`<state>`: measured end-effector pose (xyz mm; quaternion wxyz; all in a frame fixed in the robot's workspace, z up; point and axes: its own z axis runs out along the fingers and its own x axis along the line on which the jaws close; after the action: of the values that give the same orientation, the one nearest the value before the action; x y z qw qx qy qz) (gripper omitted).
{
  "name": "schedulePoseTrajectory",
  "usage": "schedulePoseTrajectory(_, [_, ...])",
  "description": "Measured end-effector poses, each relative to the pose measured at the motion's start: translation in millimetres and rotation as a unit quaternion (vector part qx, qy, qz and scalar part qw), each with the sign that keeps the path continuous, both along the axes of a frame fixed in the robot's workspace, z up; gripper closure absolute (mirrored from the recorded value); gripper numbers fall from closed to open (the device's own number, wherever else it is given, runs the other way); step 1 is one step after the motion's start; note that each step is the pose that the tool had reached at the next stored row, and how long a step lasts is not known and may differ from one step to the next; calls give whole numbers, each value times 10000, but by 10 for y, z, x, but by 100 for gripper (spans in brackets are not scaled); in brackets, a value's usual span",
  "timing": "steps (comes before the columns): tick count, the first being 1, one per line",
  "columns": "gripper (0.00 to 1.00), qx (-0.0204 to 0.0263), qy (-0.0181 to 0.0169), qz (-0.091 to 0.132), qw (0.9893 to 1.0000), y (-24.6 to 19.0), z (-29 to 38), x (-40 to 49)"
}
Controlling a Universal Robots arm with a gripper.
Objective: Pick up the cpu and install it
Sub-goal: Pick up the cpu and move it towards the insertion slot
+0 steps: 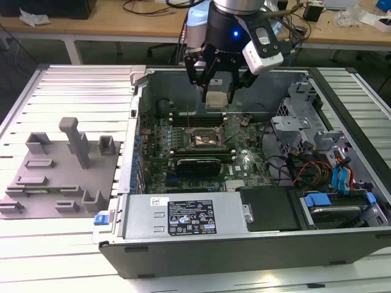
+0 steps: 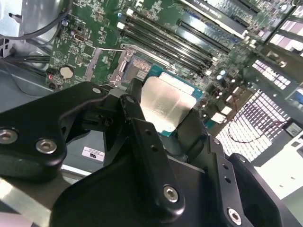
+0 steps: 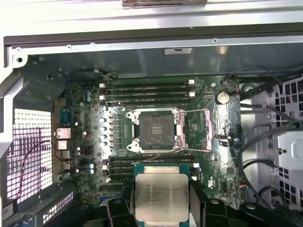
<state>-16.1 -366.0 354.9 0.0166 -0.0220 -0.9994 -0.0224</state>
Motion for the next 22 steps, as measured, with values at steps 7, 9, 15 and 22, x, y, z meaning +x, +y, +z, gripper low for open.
schedulePoseTrajectory(7, [45, -1, 0, 0, 10000, 27, -169, 0])
schedulePoseTrajectory(9, [45, 0, 0, 0, 10000, 28, -207, 0])
schedulePoseTrajectory(15, [45, -1, 0, 0, 10000, 90, -332, -1])
schedulePoseTrajectory(22, [45, 0, 0, 0, 10000, 219, -536, -22])
